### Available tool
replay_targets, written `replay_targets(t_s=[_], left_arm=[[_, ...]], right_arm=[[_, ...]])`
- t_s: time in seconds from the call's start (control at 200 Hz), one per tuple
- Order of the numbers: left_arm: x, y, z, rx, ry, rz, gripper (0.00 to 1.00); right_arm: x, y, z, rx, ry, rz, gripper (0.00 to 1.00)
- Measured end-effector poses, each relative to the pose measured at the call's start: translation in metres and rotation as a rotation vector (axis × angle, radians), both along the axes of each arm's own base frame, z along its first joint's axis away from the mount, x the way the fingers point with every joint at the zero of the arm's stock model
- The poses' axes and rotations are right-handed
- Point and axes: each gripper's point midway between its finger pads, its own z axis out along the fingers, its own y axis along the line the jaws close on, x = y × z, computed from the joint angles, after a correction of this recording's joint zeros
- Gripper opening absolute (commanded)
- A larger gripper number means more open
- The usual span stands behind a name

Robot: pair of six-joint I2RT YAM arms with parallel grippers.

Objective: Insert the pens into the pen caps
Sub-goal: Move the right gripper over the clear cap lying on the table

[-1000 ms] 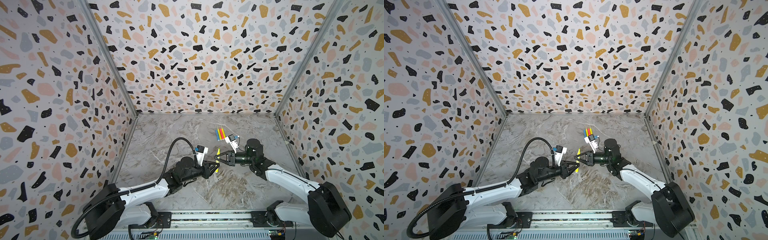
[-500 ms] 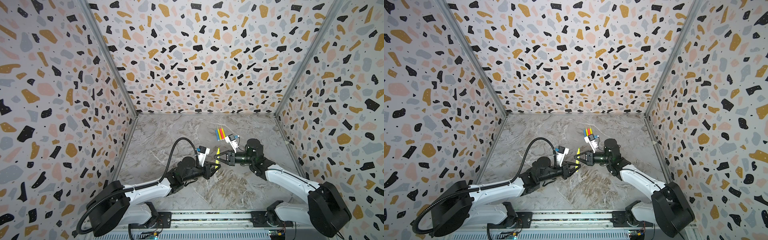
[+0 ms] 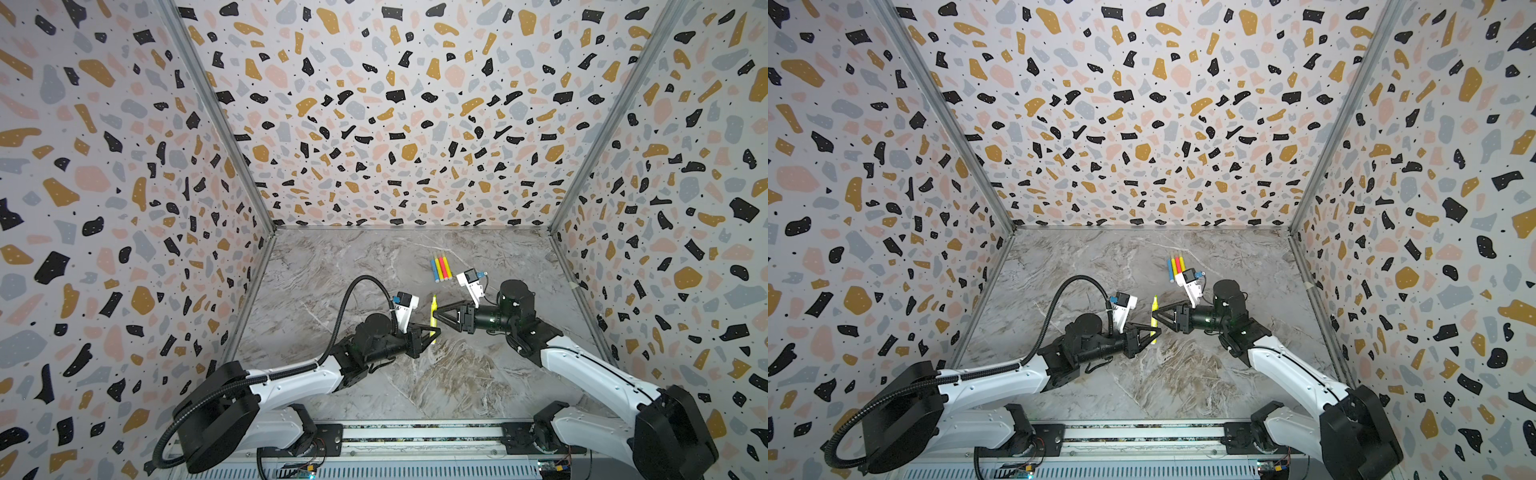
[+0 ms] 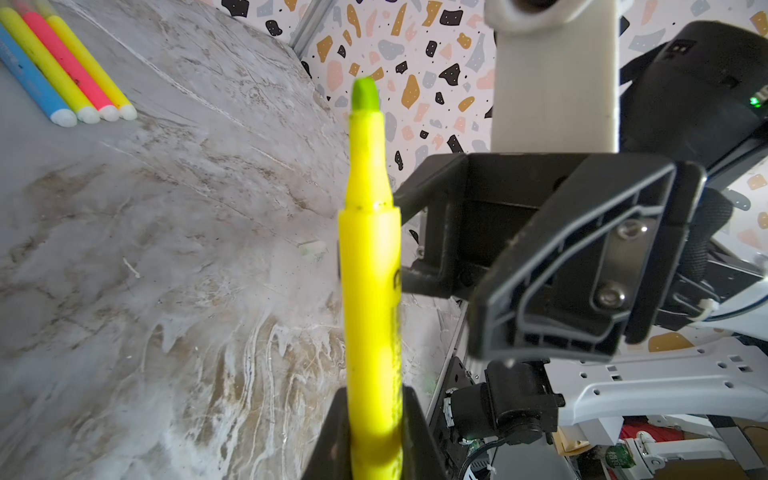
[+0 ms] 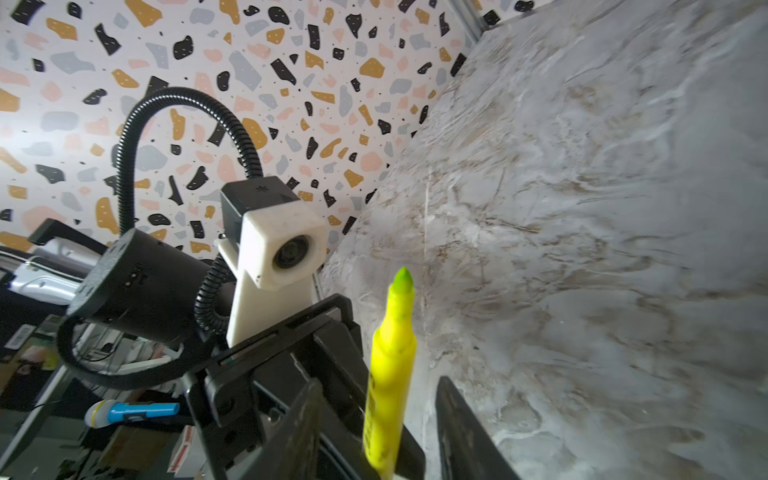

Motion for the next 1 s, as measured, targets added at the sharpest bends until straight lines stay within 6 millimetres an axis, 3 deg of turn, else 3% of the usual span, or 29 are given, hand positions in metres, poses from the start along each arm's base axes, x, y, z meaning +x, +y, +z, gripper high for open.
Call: replay_targets(t_s=[0.1,0.215,0.405,0.671,0.806,1.001], left_arm=[[0.002,0.003,-0.005,0.025,-0.001,0.018,0.00],[0.006,0.008,-0.011,0.064,-0.007,0.047,0.00],[0.008,0.018,-0.011,0.098,-0.035,0.083,0.00],[0.005,0.029,-0.027,0.141,-0.037,0.103,0.00],[0.002,0.036,-0.032,0.156,-0.032,0.109,0.00],[0.000,0.040,-0.025,0.140,-0.051,0.121,0.00]], right_arm=[[0.017,-0.027,-0.009,-0.067,0.029,-0.143,0.45],[0.039,-0.067,-0.036,-0.192,0.108,-0.342,0.45],[0.043,-0.115,-0.085,-0.366,0.266,-0.522,0.47],[0.027,-0.150,-0.144,-0.460,0.457,-0.631,0.55],[0.028,-0.162,-0.159,-0.466,0.515,-0.668,0.56],[0.037,-0.171,-0.171,-0.461,0.554,-0.704,0.56]])
